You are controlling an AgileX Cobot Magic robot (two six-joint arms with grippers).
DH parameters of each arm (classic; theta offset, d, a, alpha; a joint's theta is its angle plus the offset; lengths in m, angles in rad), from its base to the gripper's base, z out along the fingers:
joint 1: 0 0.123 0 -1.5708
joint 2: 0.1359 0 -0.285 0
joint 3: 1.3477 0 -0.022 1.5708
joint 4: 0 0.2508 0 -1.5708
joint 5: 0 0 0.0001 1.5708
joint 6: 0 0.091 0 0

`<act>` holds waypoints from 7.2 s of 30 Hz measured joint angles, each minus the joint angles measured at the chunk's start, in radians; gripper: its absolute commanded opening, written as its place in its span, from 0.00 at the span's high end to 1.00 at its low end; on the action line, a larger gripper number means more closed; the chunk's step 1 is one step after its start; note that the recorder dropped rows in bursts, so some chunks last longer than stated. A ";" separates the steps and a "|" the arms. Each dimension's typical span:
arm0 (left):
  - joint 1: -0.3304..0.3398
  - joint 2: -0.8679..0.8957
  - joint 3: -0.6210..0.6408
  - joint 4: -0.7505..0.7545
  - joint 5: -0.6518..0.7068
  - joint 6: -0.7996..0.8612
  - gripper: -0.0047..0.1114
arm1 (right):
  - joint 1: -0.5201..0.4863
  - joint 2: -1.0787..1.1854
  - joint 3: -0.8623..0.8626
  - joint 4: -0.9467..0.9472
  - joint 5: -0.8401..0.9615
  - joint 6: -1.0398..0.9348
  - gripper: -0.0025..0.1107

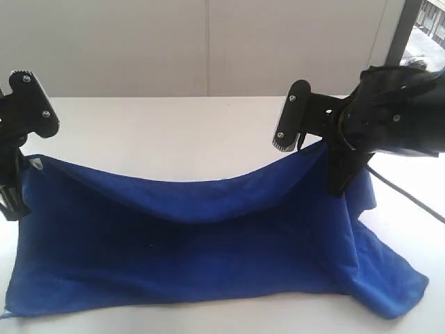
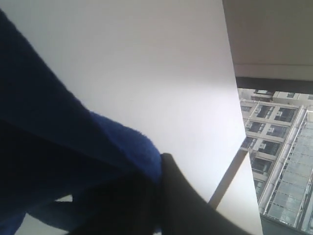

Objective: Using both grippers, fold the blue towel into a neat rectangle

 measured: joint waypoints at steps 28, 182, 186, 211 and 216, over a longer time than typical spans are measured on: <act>0.258 0.526 -0.113 -0.271 -0.751 0.303 0.96 | -0.154 0.520 -0.276 -0.669 -0.056 0.675 0.97; -0.245 0.625 -0.520 -1.370 0.016 0.895 0.96 | -0.256 0.299 -0.250 0.988 0.112 -0.414 0.98; -0.241 0.625 -0.522 -1.361 0.010 0.895 0.96 | -0.291 0.356 -0.217 0.960 -0.021 -0.370 0.98; -0.028 0.767 -0.526 -1.126 -0.132 0.733 0.96 | -0.305 0.358 -0.155 0.882 0.158 -0.225 0.98; -0.028 0.768 -0.526 -1.123 -0.125 0.733 0.96 | -0.305 0.298 -0.062 0.878 0.161 -0.184 0.98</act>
